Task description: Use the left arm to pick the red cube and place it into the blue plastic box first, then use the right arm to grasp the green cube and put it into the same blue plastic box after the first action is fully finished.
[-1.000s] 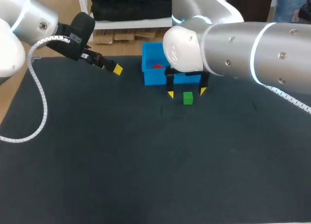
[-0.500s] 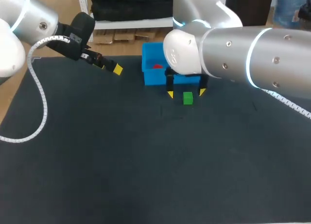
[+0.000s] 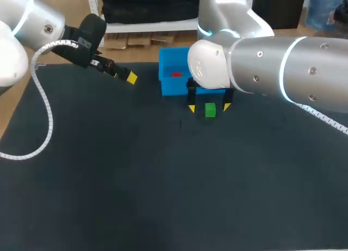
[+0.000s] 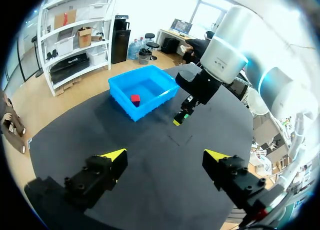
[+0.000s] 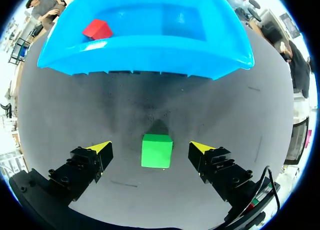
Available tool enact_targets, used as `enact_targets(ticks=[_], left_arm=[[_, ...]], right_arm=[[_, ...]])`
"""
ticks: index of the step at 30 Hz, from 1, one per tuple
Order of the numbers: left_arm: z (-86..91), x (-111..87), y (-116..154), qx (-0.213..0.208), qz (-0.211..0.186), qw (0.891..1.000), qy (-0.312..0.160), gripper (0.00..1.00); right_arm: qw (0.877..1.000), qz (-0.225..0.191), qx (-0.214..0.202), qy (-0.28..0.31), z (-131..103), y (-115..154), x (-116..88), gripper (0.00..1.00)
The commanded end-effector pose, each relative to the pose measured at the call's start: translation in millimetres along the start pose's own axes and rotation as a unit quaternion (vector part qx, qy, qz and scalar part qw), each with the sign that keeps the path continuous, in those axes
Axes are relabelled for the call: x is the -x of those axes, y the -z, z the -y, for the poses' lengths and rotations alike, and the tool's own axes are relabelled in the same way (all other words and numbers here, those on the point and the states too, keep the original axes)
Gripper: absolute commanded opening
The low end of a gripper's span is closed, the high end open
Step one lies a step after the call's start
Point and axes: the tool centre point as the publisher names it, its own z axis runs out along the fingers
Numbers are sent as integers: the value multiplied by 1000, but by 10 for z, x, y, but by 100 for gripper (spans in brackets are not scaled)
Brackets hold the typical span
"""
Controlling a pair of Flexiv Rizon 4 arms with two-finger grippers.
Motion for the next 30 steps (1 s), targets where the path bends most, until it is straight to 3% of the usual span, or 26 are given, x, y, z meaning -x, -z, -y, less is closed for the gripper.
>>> enact_targets(ticks=[1,20,21,22,23,24,27,28,30], left_arm=[[0,4,-17,-1,1,1000,-2,100],[7,10,-54,-3,0,1000,-1,100],[6,8,-54,-2,0,1000,-1,100],[5,8,-54,-2,0,1000,-1,100],[4,7,-54,-2,0,1000,-1,100],[3,7,-54,-2,0,1000,-1,100],[1,8,-53,-2,0,1000,-2,100],[1,10,-53,-2,0,1000,-2,100],[2,12,-51,-2,1,1000,-3,100]], right_arm=[[1000,6,-1,1,29,-18,-44,100],[1000,2,-4,4,36,-101,-70,100],[1000,2,-3,4,35,-101,-70,94],[1000,3,-3,4,34,-102,-69,79],[1000,3,-3,4,32,-103,-64,54],[1000,4,-3,3,30,-105,-60,39],[1000,6,-2,4,22,-94,-50,8],[1000,6,-2,4,22,-93,-49,0],[1000,7,-1,5,23,-97,-43,0]])
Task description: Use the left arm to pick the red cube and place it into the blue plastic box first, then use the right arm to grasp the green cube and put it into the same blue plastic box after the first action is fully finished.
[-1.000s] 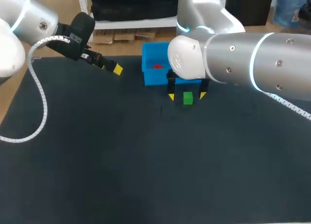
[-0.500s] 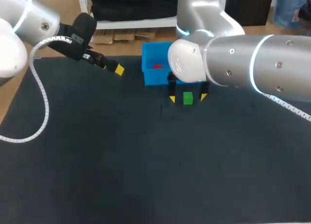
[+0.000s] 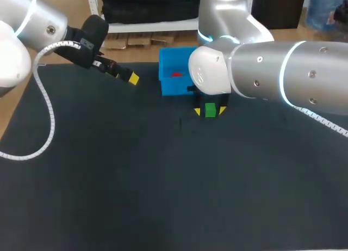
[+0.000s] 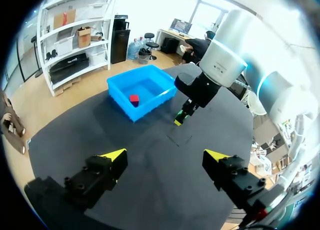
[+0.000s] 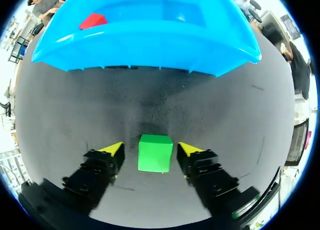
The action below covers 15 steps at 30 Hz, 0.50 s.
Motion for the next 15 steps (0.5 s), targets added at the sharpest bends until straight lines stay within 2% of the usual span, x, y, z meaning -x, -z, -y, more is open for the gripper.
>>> enact_targets(ticks=[1,15], left_arm=[[-8,6,-5,-1,1,1000,-2,100],[-6,7,-5,-2,1,1000,-2,100]], right_arm=[[1000,4,1,1,9,0,-25,0],[1000,6,-2,3,7,54,-35,0]])
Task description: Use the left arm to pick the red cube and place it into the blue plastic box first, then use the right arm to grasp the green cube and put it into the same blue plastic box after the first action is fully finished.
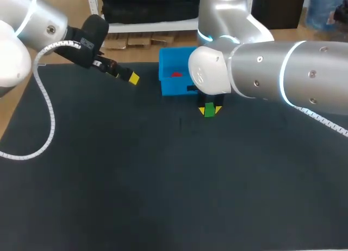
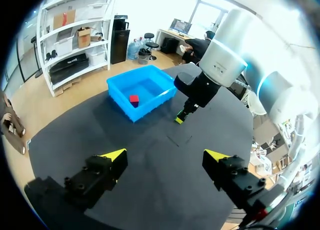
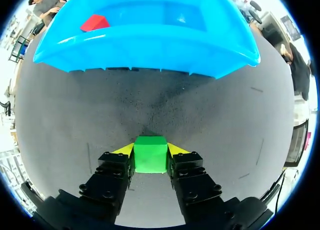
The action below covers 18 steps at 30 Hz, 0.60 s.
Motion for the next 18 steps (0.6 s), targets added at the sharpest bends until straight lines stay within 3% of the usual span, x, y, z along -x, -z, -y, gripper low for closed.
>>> enact_targets(ticks=[1,11,18], left_arm=[[-11,0,-5,-2,1,1000,-1,100],[-11,0,-5,-2,1,1000,-1,100],[-11,0,-5,-2,1,1000,-1,100]], right_arm=[[1000,4,0,0,8,37,-44,0],[1000,13,0,3,1,217,-21,0],[999,31,1,9,-28,517,12,0]])
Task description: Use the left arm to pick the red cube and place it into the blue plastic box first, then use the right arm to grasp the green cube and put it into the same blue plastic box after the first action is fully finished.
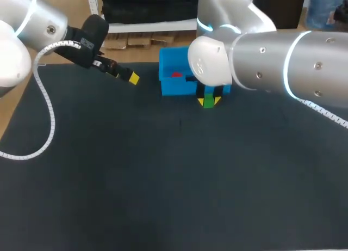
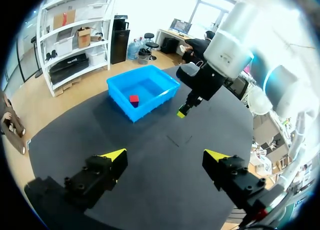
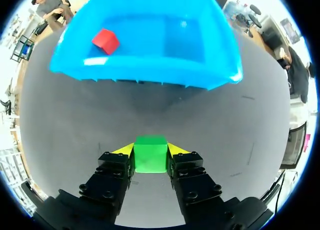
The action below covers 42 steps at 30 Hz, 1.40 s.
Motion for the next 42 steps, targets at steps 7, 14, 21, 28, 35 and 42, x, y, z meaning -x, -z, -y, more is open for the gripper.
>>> enact_targets(ticks=[7,14,21,28,35,42], left_arm=[[-12,0,-5,-2,1,1000,-1,100],[-12,0,-5,-2,1,1000,-1,100],[-12,0,-5,-2,1,1000,-1,100],[-12,0,-5,-2,1,1000,-1,100],[-12,0,-5,-2,1,1000,-1,100],[-12,0,-5,-2,1,1000,-1,100]], right_arm=[[1000,22,-3,4,61,339,-65,0],[1000,24,-6,9,67,446,-94,0],[999,32,-3,15,55,603,-91,0],[999,44,3,22,39,750,-63,0],[998,54,7,29,58,889,-48,0],[996,72,13,40,70,1070,35,0]])
